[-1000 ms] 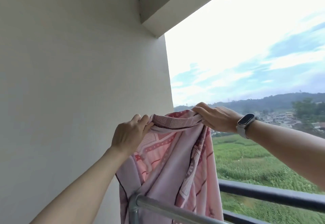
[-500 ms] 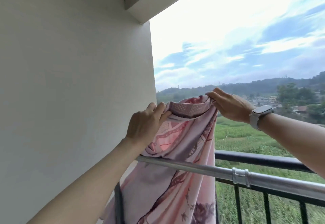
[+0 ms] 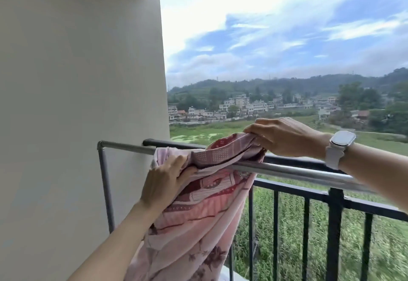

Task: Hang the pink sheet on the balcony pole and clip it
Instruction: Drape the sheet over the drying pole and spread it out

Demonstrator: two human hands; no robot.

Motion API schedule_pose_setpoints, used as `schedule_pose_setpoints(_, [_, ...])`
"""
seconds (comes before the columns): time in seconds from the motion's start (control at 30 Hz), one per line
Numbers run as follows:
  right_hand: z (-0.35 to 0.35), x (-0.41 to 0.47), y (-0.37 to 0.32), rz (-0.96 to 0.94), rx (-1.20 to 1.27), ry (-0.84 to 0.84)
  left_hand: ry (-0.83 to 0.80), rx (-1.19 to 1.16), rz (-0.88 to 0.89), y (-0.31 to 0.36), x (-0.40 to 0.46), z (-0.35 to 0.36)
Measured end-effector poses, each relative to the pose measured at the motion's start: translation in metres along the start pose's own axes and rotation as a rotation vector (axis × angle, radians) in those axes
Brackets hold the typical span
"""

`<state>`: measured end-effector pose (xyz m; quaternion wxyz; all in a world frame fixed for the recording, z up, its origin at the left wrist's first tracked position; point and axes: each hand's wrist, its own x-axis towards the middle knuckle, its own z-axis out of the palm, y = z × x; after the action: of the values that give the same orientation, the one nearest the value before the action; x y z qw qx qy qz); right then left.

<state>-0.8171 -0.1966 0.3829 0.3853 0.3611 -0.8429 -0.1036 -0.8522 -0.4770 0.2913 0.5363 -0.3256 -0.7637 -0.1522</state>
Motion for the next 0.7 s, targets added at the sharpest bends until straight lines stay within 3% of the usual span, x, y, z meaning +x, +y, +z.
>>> schedule_pose_setpoints(0.23, [0.0,-0.03,-0.05,-0.005,-0.098,-0.214,-0.072,-0.112,-0.216,0.024,-0.021,0.005])
schedule_pose_setpoints(0.3, [0.009,-0.021,-0.069,0.034,-0.037,-0.322,-0.104,-0.141,-0.248,0.022,-0.028,0.006])
schedule_pose_setpoints(0.37, [0.02,-0.002,-0.084,0.111,0.085,-0.3,-0.128,-0.186,-0.266,0.016,-0.04,0.005])
schedule_pose_setpoints(0.5, [0.051,0.056,-0.1,0.344,0.294,-0.072,-0.163,-0.242,-0.206,0.004,-0.06,0.003])
schedule_pose_setpoints(0.7, [0.11,0.139,-0.121,0.6,0.203,-0.332,-0.178,-0.352,-0.005,-0.032,-0.085,0.002])
